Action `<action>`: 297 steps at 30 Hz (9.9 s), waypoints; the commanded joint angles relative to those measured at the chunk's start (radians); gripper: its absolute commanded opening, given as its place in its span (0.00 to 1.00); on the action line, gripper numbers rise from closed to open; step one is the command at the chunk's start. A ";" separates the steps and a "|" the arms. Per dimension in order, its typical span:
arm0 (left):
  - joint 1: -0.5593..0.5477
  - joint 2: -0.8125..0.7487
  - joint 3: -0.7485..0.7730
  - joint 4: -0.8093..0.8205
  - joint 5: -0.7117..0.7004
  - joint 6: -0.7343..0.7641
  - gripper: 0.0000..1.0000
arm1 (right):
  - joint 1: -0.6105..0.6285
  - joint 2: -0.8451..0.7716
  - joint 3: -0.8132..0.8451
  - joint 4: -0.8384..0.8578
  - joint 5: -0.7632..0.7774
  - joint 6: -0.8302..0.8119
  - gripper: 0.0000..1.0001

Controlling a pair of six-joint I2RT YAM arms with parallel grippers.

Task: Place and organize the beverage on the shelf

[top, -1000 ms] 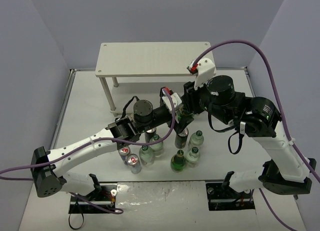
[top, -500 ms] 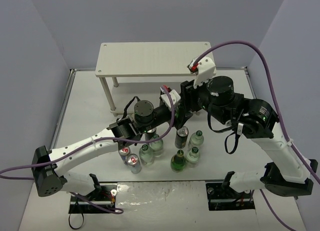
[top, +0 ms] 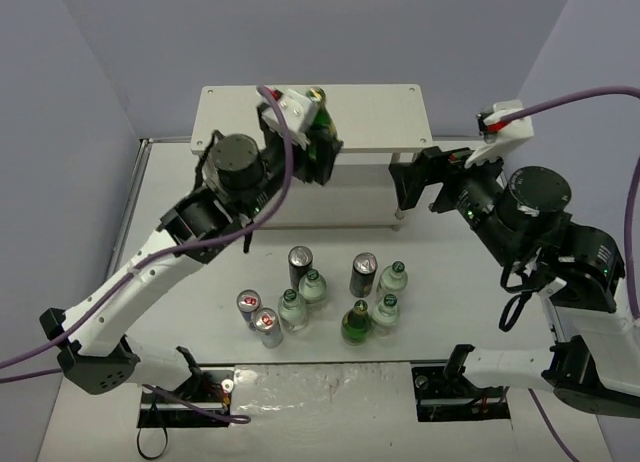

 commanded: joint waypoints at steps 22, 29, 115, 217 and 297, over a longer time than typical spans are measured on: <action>0.715 0.399 0.631 -0.170 0.199 -0.264 0.02 | 0.000 -0.021 -0.203 0.079 0.167 0.029 1.00; 0.706 0.464 0.704 -0.295 0.155 -0.255 0.03 | -0.230 0.004 -0.301 0.079 -0.055 0.058 1.00; 0.399 -0.554 -0.503 0.181 0.740 -0.285 0.94 | 0.259 0.084 -0.091 -0.334 0.005 0.237 0.00; 0.549 0.172 0.345 -0.134 -0.065 -0.140 0.02 | -0.003 0.147 -0.020 -0.012 0.045 -0.035 1.00; -0.327 -0.066 -0.234 -0.851 -0.433 -0.706 0.87 | -0.080 -0.084 -0.453 0.027 -0.043 0.029 1.00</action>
